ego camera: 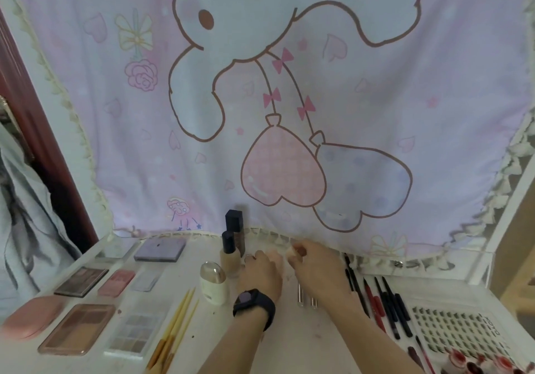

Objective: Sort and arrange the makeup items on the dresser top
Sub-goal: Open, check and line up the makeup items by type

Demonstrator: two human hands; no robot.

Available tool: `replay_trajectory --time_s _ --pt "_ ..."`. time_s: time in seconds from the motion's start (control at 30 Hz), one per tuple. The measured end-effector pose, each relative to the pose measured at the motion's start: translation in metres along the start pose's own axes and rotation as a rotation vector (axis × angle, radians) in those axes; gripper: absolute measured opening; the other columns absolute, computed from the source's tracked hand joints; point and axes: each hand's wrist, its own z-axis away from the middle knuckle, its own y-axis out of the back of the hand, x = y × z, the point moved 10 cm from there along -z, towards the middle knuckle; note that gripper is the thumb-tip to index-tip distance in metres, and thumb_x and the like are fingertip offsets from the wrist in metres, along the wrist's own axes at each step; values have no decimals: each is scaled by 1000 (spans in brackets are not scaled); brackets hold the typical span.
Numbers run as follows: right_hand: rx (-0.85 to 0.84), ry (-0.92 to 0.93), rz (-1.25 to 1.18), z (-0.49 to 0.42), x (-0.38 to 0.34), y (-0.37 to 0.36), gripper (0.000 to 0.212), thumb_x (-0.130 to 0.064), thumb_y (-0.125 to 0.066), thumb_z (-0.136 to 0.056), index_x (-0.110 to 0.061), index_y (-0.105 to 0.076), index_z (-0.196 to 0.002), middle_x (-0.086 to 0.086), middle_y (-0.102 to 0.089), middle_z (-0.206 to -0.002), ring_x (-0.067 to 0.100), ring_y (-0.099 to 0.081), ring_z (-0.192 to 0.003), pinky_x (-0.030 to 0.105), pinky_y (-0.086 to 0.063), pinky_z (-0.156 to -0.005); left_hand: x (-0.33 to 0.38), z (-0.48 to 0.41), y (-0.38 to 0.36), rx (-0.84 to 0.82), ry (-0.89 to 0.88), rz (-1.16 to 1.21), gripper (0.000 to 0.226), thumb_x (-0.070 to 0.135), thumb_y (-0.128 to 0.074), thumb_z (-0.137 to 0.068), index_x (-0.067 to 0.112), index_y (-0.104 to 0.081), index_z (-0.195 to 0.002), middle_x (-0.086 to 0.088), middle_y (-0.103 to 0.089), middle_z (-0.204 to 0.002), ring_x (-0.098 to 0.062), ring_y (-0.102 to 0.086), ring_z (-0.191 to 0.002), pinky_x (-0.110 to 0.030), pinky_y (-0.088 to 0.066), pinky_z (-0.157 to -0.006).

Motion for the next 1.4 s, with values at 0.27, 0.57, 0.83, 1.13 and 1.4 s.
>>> replay_trajectory --time_s 0.27,0.57,0.83,1.13,1.4 --pt "-13 12 254 -27 -1 -21 18 -15 -63 -87 -26 -56 -76 -9 -56 -71 9 -54 -68 25 -47 -57 -3 9 0 20 -108 -86 29 33 -42 -96 20 -49 -122 -6 -52 -123 -26 -48 -112 -34 -44 -88" --pt "-15 49 292 -30 0 -31 12 -20 -64 -90 -28 -69 -98 -6 -67 -98 15 -61 -92 27 -50 -70 3 0 2 12 -130 -83 33 38 -40 -102 17 -50 -126 -9 -49 -126 -26 -46 -117 -35 -49 -90" --pt "-16 55 310 -31 3 -34 26 -13 -64 -88 -27 -70 -110 -5 -70 -108 16 -62 -102 30 -55 -80 4 1 3 21 -153 -103 31 36 -39 -103 16 -50 -125 -9 -49 -126 -27 -47 -116 -36 -50 -88" --pt "-25 31 326 -34 4 -35 41 -12 -67 -88 -26 -64 -126 -2 -68 -121 18 -62 -113 31 -55 -87 9 0 0 6 -184 -140 32 37 -37 -104 16 -49 -125 -10 -49 -126 -28 -44 -119 -37 -47 -89" --pt "-32 59 244 -15 -3 -17 57 -3 -61 -82 -23 -56 -136 3 -62 -130 23 -57 -118 35 -52 -92 11 20 12 27 -228 -89 34 34 -39 -101 19 -47 -130 -7 -50 -128 -25 -45 -121 -37 -45 -95"
